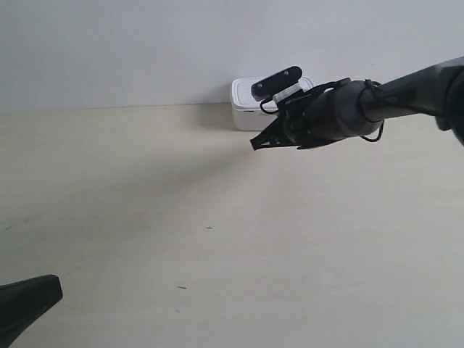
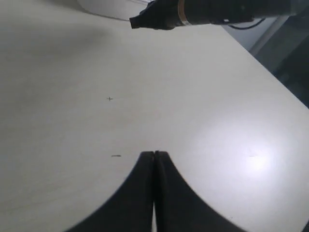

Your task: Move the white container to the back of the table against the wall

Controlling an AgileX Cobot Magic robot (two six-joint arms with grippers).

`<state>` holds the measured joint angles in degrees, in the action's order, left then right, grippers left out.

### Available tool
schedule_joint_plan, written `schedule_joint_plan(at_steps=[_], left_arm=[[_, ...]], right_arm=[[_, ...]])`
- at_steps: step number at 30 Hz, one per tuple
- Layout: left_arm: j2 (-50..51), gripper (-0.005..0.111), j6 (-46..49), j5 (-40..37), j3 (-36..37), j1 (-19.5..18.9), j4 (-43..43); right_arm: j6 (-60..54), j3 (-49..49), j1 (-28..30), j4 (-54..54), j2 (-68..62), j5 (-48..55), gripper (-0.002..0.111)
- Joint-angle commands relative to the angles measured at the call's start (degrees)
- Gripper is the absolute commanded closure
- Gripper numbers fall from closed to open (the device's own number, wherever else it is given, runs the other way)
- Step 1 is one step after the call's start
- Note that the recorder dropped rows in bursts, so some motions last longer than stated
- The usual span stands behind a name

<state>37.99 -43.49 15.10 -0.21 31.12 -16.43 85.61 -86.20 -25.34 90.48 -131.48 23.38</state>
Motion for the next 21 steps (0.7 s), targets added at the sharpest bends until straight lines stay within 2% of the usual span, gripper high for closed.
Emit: schedule_joint_plan(at_steps=[1,5,8,10,16,21], left_arm=[[-4.5,0.107,-5.1,0.2,0.2,0.3,-4.3],[-11.2,0.107,-21.9,0.1,0.2,0.3,-20.8],[-15.9,0.107,-36.8,0.1,0.2,0.3,-35.3],[-18.5,0.107,-42.9,0.1,0.2,0.3,-41.9],[-26.9,0.107,-54.7,2.2,0.2,0.3,-53.6],[-31.9,0.107,-68.1,5.7,0.2,0.3,-66.4]], right_arm=[[18.0,10.1,-1.3,9.5,7.0,0.3,0.108],[22.0,19.6,-3.1,9.5,14.2,3.9,0.108],[22.6,27.3,-6.6,9.5,20.4,7.7,0.108],[26.5,31.6,-9.3,9.5,24.6,11.1,0.108],[30.7,44.5,-19.0,9.5,37.6,17.5,0.108],[34.5,53.3,-28.0,9.5,47.7,20.0,0.108]])
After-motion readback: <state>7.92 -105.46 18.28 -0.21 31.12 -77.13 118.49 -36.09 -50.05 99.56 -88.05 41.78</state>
